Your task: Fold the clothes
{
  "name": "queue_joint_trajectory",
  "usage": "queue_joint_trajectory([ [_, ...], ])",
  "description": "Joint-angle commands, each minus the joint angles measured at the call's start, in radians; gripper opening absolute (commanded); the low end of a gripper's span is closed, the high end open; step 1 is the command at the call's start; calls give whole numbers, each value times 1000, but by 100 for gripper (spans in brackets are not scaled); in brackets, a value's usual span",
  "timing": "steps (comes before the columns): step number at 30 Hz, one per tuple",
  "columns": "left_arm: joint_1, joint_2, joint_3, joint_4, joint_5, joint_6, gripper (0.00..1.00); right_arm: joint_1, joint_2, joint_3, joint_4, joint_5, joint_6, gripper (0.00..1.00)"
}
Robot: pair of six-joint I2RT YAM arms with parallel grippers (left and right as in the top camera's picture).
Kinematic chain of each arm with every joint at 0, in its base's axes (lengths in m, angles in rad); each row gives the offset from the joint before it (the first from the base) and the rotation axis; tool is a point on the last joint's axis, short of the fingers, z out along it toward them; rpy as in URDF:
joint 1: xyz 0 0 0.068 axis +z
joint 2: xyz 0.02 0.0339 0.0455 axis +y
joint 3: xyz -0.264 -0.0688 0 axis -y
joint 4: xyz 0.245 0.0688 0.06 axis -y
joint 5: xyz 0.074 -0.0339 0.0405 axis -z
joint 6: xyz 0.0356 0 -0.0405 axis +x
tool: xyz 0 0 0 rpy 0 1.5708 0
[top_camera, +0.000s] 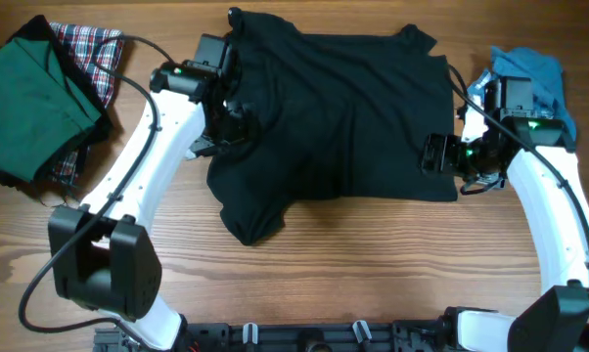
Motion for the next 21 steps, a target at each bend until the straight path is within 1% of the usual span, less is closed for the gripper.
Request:
queue_joint_trajectory([
  [1,-29,-22,-150,120,16,-14,100,0,-7,-44,63,-19,5,99],
  [3,-40,-22,-245,166,16,-41,97,0,11,-46,85,-11,5,99],
  [5,-40,-22,-308,174,16,-45,94,0,21,-46,114,-11,5,99],
  [7,-40,-22,-334,167,16,-45,91,0,27,-46,154,-11,8,100],
  [11,-40,-22,-340,154,11,-48,89,0,56,-46,208,-11,8,99],
  [14,-40,-22,-374,191,1,-55,88,0,119,-46,236,-11,5,99],
  [18,-39,-22,-472,279,-36,-127,89,0,207,-46,247,-22,9,98],
  [19,-39,-22,-497,306,-33,-127,89,0,223,-46,249,-36,8,97],
  [21,-39,-22,-502,309,-33,-137,89,0,226,-46,256,-42,8,97],
])
